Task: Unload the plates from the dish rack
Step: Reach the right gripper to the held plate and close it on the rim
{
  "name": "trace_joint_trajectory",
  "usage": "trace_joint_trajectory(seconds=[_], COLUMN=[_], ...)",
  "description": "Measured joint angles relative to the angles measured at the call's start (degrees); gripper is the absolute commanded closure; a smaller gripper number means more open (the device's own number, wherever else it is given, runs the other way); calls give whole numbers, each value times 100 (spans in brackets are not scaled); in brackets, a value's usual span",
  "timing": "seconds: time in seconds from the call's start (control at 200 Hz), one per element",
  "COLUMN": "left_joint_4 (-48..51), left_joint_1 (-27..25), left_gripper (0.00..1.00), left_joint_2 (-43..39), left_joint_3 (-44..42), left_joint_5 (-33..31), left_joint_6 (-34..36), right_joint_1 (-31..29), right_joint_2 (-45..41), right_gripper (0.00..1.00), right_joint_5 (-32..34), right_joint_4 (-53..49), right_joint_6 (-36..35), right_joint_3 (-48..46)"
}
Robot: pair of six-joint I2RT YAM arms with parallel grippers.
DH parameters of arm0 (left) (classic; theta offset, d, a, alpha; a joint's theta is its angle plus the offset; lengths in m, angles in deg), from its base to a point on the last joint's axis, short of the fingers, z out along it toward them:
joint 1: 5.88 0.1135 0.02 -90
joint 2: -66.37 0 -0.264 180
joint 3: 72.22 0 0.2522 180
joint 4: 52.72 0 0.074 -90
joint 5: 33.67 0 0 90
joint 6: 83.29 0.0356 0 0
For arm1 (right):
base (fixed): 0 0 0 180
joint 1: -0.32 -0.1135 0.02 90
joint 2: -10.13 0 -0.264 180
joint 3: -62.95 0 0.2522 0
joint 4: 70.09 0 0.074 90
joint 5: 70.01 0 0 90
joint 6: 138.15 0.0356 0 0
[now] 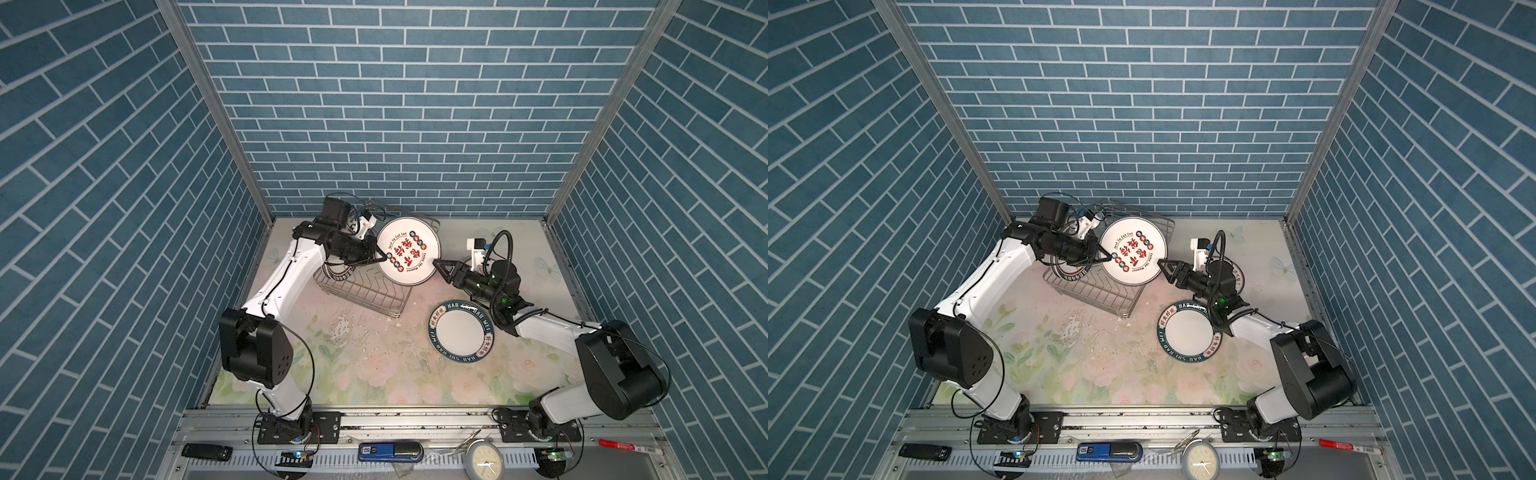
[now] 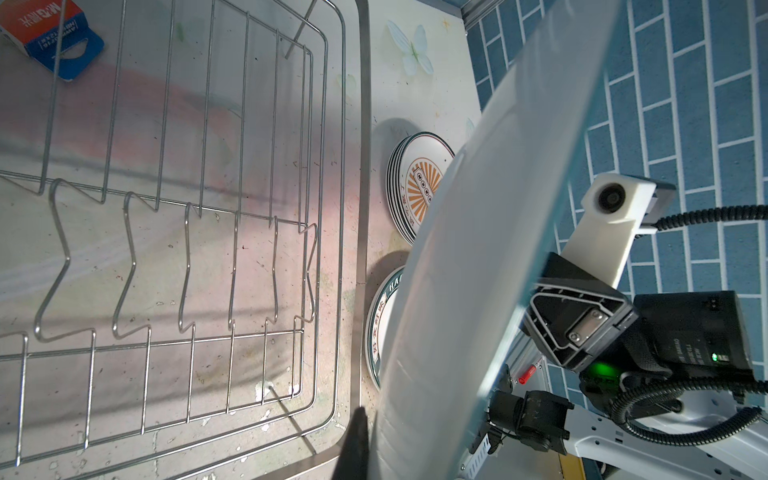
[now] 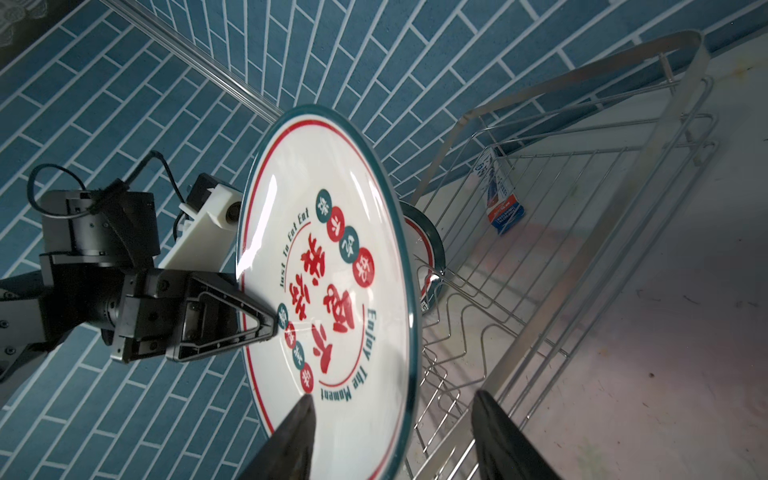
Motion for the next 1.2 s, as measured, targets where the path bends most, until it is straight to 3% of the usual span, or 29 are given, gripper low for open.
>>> trace_joint_trajectory(seconds=[0.345,0.57,0.865,0.96,1.055,1.145,1.2], left_joint_4=[-22,-24,-26,-42,-37,-44,-39], left_joint_1=[-17,-22,57,85,48,-4,-22], left_gripper=[100,100,95,86,69,47,41], left_joint_2=[0,114,151,151,160,160,160], left_joint_3=[-15,-15,-15,0,0,0,0], left_joint_5=[109,157,337,431,315,162,46], left_joint_6=[-85,-101,-131,-142,-144,-81,-83], right_joint_1=[-61,-136,-85,-68,-92,-146,-146], right_joint_2=[1145,1268,1335,1335,1335,1333,1311], right_gripper=[57,70,97,100,100,100,100], right_joint_5=[-227,-365,-450,-472,-490,-538,-542], right_joint_4=[1032,1338,1637,1762,1757,1690,1628], right_joint_6=[640,817,1355,1504,1443,1331,1261], right_joint_3=[507,636,640,640,640,634,627])
